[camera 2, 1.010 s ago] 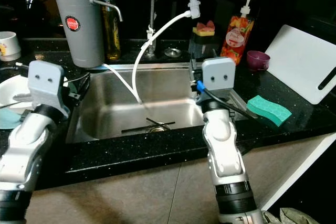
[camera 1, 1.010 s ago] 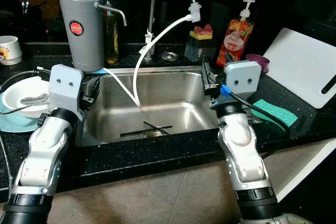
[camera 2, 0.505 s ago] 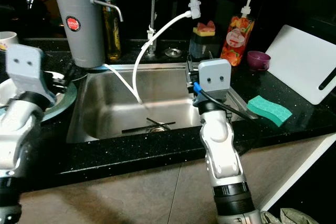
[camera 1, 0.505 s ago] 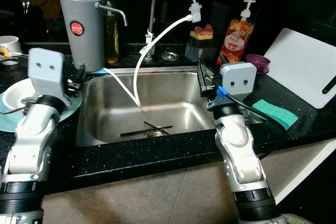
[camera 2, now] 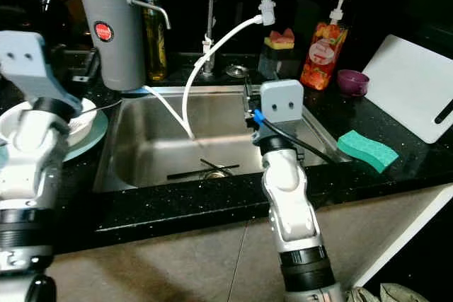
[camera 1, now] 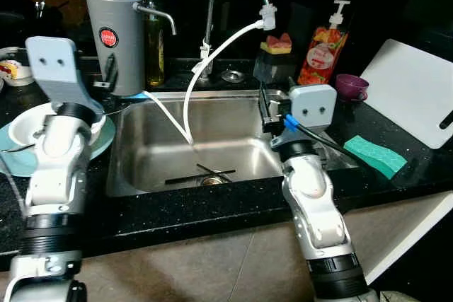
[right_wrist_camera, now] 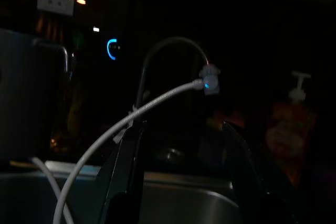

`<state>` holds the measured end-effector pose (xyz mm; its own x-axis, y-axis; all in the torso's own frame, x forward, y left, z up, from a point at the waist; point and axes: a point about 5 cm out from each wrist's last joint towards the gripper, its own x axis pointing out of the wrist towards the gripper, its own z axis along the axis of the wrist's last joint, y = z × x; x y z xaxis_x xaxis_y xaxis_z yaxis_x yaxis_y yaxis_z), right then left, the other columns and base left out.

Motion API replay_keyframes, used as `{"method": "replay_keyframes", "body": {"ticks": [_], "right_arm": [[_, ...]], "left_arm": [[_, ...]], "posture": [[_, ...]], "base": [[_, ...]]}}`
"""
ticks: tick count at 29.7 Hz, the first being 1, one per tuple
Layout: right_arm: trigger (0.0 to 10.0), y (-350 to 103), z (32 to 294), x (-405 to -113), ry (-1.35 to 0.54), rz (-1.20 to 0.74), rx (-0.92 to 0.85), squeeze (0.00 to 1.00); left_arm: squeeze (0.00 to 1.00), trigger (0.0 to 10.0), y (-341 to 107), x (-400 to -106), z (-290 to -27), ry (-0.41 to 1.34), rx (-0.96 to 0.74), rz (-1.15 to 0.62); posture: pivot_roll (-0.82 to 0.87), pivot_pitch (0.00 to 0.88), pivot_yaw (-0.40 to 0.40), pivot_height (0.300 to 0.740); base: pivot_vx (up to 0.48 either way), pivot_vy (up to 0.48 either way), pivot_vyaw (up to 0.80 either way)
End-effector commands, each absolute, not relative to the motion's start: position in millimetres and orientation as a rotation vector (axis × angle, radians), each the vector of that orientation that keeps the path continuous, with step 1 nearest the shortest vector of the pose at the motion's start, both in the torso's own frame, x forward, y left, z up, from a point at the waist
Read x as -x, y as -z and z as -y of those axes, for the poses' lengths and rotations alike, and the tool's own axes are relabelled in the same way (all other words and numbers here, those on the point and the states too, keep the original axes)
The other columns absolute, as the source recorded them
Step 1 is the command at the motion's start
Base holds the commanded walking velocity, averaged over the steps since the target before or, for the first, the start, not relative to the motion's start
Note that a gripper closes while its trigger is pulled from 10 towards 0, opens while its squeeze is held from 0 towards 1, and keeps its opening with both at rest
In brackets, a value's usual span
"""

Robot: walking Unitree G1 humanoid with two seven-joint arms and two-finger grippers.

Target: Kitchen organization

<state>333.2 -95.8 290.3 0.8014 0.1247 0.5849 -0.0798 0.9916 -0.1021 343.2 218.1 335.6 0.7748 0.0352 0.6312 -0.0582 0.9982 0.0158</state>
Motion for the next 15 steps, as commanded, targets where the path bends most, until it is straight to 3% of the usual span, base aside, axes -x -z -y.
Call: {"method": "replay_keyframes", "body": {"ticks": [1, 6, 15], "right_arm": [[10.0, -285, 84, -334, -0.172, 0.555, 0.048, 0.0], [10.0, -276, 70, -336, -0.215, 0.44, 0.023, 0.0], [10.0, -277, 69, -345, -0.079, 0.34, 0.104, 0.0]], "left_arm": [[0.0, 10.0, -338, -343, -205, -0.008, -0.032, 0.702], [0.0, 10.0, -334, -343, -189, 0.037, -0.029, 0.691], [0.0, 10.0, -328, -342, -168, 0.099, -0.02, 0.668]], "posture": [[0.13, 0.09, -0.108, 0.74], [0.13, 0.09, -0.108, 0.74], [0.13, 0.09, -0.109, 0.74]], "base": [[0.0, 0.0, 0.0], [0.0, 0.0, 0.0], [0.0, 0.0, 0.0]]}}
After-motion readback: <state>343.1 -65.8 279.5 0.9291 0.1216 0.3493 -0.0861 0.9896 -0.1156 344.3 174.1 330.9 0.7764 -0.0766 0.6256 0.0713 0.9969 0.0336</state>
